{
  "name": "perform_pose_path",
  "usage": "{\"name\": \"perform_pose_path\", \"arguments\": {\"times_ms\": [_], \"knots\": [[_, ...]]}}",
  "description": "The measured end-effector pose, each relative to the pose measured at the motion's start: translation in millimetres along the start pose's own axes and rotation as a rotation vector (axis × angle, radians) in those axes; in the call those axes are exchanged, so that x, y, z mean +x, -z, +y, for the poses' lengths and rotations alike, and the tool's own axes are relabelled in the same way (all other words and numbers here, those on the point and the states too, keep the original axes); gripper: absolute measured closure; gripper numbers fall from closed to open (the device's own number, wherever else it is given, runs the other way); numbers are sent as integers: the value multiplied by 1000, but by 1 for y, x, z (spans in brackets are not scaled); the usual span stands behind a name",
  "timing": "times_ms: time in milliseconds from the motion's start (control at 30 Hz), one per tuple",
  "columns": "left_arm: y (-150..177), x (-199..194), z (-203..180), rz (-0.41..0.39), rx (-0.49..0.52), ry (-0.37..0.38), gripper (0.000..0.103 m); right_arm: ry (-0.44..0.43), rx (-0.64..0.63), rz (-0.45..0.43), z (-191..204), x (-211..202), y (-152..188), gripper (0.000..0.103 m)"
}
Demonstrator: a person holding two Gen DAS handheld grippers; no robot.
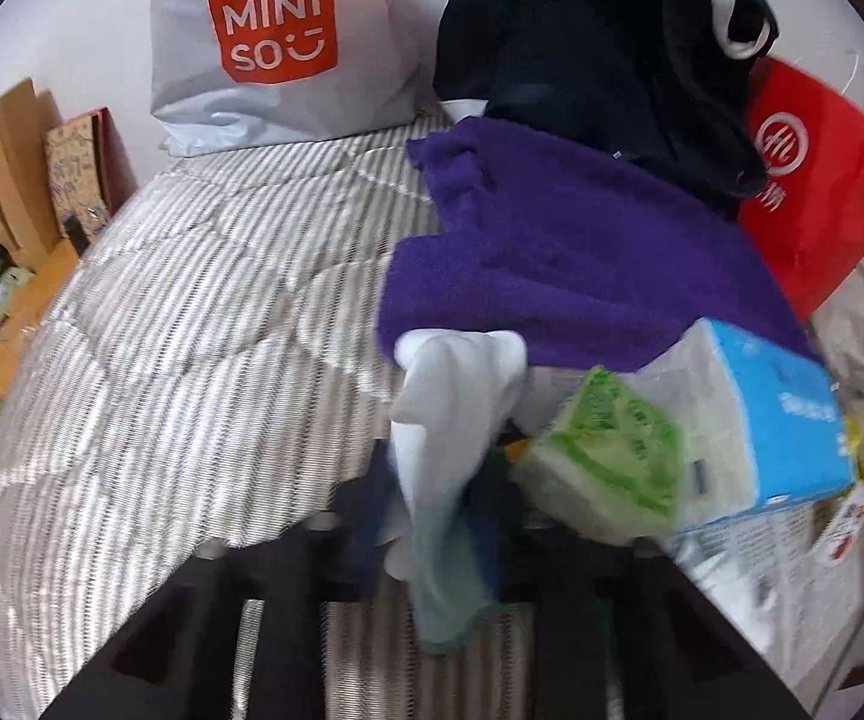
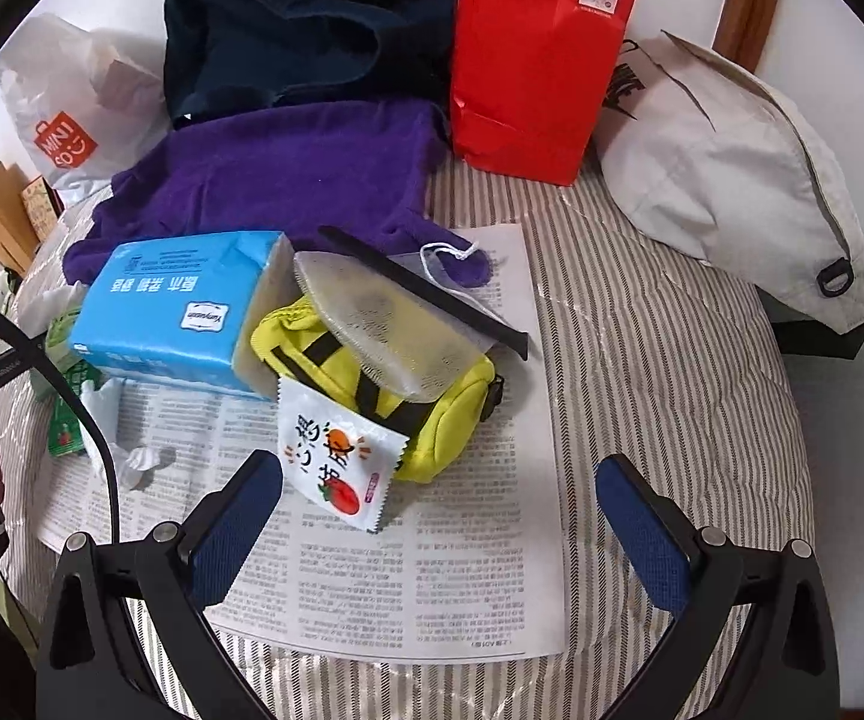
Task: Organize soft objects
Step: 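Reach the left gripper to the white glove and close on it, then lift the white glove with the left gripper while the right gripper grasps the clear mesh bag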
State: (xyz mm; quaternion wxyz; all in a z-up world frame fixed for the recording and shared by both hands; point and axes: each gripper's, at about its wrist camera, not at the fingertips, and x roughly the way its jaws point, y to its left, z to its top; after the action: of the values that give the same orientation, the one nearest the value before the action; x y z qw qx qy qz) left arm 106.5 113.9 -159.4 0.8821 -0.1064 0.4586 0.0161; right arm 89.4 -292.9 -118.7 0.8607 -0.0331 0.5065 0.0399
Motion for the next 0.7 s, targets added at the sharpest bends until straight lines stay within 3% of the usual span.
{"name": "perform_pose_path", "arguments": {"times_ms": [133,433,700], "knots": [[1,-11,-1,-27,-12,35,86,-5,1,-2,-1,0,-2,0],[1,-54,5,-90,-33,33,86,-6,9,-33,-9,-8,0,0],[-2,-68,-2,-102,-16,50,86,-44,14,-76,-20,-3,-11,0]]}}
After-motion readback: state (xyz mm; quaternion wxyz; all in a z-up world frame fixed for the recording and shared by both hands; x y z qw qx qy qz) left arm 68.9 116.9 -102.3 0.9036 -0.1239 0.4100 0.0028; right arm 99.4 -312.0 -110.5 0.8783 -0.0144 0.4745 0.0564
